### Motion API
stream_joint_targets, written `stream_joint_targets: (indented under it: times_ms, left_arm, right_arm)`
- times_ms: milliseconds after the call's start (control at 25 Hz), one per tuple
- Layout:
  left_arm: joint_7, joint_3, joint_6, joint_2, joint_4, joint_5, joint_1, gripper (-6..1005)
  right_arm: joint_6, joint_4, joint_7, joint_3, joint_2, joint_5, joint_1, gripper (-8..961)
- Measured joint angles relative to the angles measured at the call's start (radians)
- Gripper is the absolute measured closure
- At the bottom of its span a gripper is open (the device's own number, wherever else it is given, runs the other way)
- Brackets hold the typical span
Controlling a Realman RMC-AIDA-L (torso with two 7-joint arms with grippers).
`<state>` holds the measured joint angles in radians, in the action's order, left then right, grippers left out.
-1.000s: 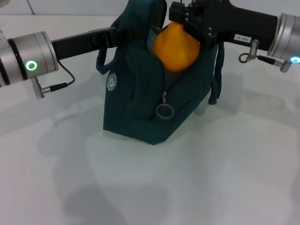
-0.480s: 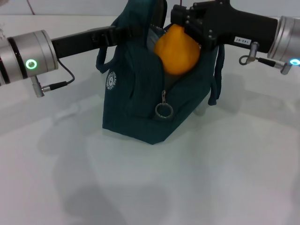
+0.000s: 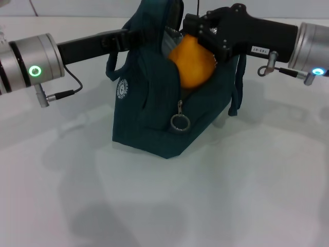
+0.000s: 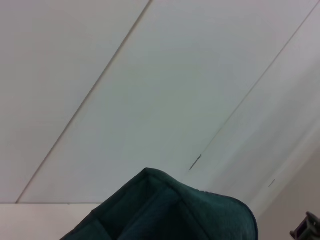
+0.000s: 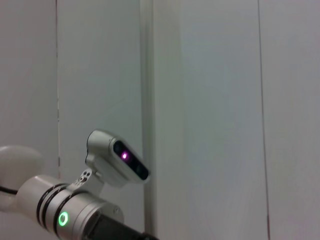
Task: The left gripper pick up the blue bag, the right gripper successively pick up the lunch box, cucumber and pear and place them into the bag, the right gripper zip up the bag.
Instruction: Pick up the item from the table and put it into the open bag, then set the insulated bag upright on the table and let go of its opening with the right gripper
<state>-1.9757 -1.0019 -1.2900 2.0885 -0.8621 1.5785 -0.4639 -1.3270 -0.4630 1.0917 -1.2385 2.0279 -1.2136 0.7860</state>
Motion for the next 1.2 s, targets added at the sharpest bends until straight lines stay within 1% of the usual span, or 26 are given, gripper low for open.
stream_joint_targets:
  times_ms: [280,440,560,640,760,800,840,880,1000,1120,1200]
  left_arm:
    - [0.0,0.0,0.0,0.001,0.001,0.0,0.003,960]
    - [0.001,0.003,0.0,0.0,0.022,0.0,-0.001,960]
    - [0.005,0.003,0.0,-0.001,0.034,0.0,-0.005,960]
    - [0.01,0.004,0.0,-0.002,0.036,0.0,-0.006,960]
    - [0.016,0.007,0.0,-0.003,0.036,0.0,0.0,960]
    - [0.016,0.007,0.0,-0.003,0.036,0.0,0.0,960]
    - [0.016,0.011,0.0,-0.003,0.036,0.001,0.002,960]
    - [0.016,0.018,0.0,-0.003,0.037,0.003,0.003,960]
    - [0.017,0.03,0.0,-0.004,0.039,0.005,0.012,960]
    - [0.018,0.037,0.0,-0.004,0.039,0.005,0.021,960]
    - [0.018,0.041,0.0,-0.004,0.039,0.005,0.023,960]
  right_arm:
    - [0.006,0.0,0.002,-0.018,0.0,0.015,-0.002,833]
    - [0.006,-0.004,0.003,-0.019,0.0,0.029,-0.009,830]
    - [0.004,-0.011,0.006,-0.015,-0.002,0.03,-0.017,694]
    - [0.001,-0.022,0.014,-0.007,-0.007,0.04,-0.034,604]
    - [0.003,-0.066,0.025,0.008,-0.018,0.05,-0.087,399]
    - [0.005,-0.079,0.027,0.012,-0.022,0.05,-0.103,393]
    - [0.011,-0.106,0.029,0.018,-0.033,0.047,-0.146,387]
    - [0.014,-0.111,0.029,0.019,-0.035,0.047,-0.153,381]
    - [0.034,-0.128,0.036,0.05,-0.055,0.047,-0.212,363]
    - [0.054,-0.121,0.063,0.081,-0.074,0.043,-0.246,345]
    - [0.074,-0.113,0.079,0.083,-0.083,0.042,-0.262,333]
